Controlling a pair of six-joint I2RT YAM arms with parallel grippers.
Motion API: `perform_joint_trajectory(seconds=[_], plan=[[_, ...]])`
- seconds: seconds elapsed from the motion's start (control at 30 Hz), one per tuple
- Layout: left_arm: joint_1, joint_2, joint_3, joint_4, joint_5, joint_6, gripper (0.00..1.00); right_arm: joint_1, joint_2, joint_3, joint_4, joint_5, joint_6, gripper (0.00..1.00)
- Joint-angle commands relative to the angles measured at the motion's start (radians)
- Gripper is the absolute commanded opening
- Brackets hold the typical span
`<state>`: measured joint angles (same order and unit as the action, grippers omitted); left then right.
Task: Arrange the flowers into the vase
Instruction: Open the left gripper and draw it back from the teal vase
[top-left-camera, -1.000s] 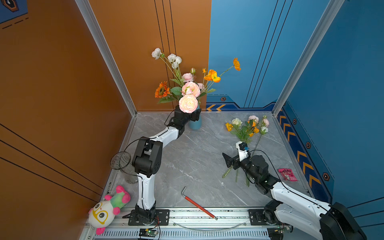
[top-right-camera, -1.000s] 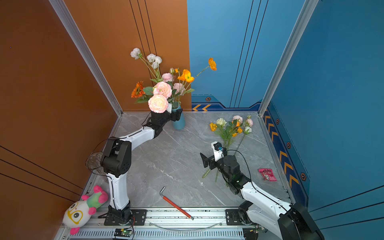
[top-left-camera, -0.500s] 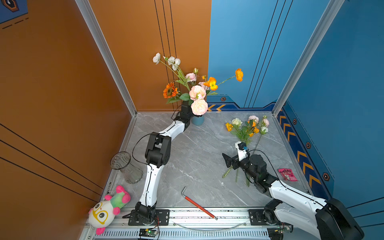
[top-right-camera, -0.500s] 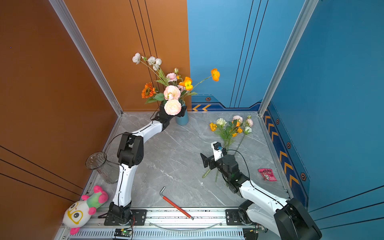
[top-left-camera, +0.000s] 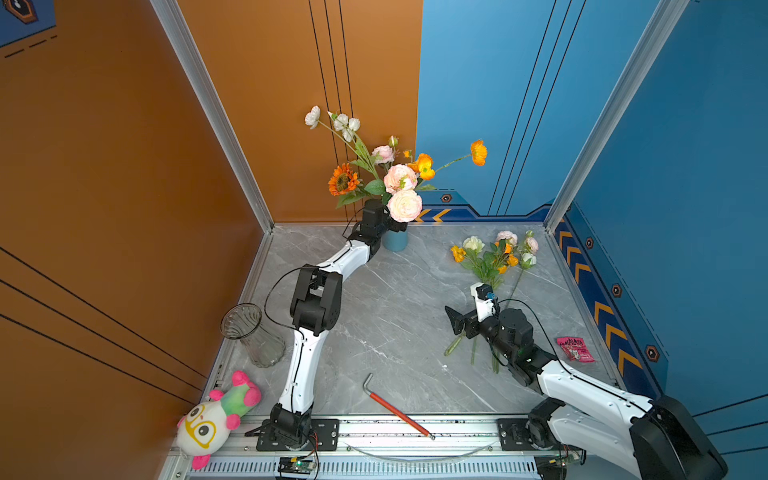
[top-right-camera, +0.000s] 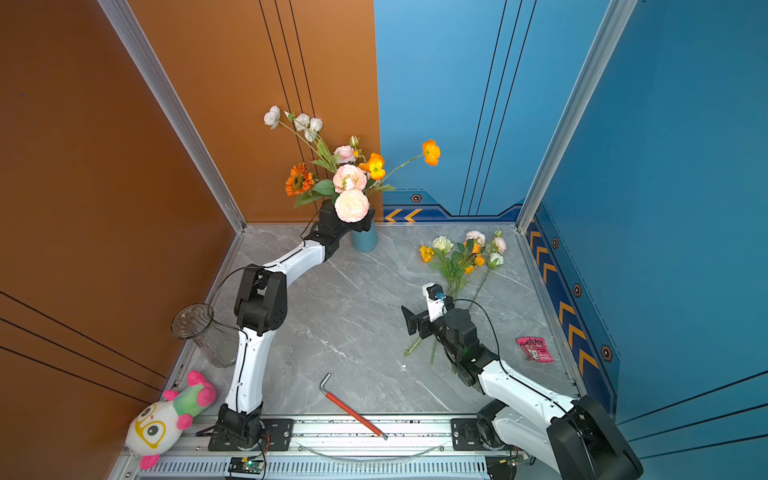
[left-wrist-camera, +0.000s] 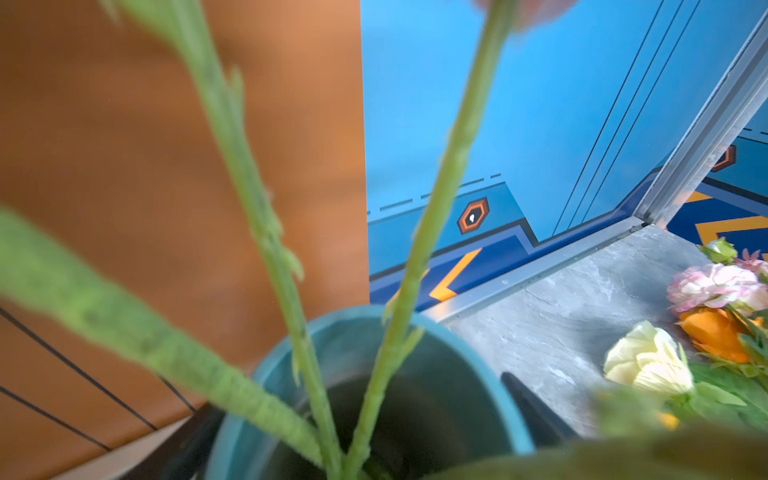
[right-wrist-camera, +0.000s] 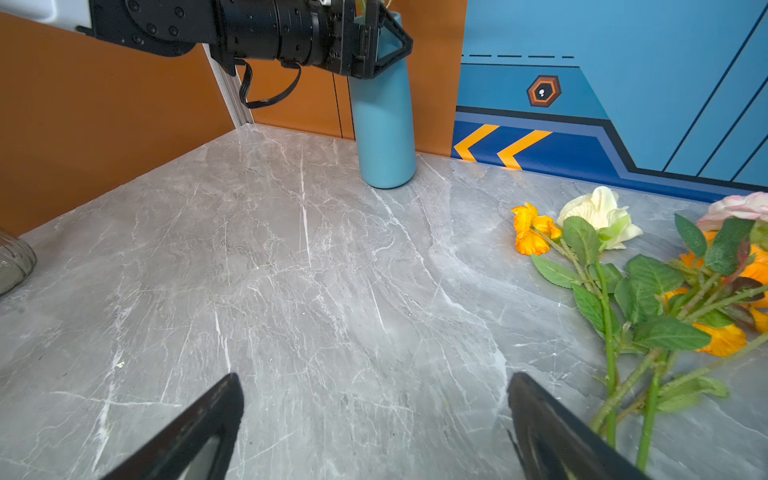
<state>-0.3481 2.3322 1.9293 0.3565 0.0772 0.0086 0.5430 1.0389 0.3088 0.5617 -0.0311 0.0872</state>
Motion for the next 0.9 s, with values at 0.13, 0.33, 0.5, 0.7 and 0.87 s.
perform_joint_trajectory(seconds=[0.13,0.33,0.5,0.7,0.87], plan=[[0.003,-0.039,-0.019,0.096,-0.006,0.019,0.98,-0.006,0.001,0.013,0.018,-0.007,0.013,1.00],[0.003,-0.059,-0.060,0.107,-0.002,0.012,0.98,-0.006,0.001,0.014,0.017,-0.009,0.013,1.00],[0.005,-0.089,-0.115,0.124,0.002,0.006,0.98,-0.006,0.000,0.013,0.017,-0.010,0.014,1.00],[0.007,-0.179,-0.266,0.200,-0.019,-0.019,0.98,-0.007,-0.005,0.014,0.015,-0.013,0.016,1.00],[0.009,-0.295,-0.442,0.212,-0.013,-0.077,0.98,-0.006,-0.021,0.011,0.009,-0.010,0.015,1.00]])
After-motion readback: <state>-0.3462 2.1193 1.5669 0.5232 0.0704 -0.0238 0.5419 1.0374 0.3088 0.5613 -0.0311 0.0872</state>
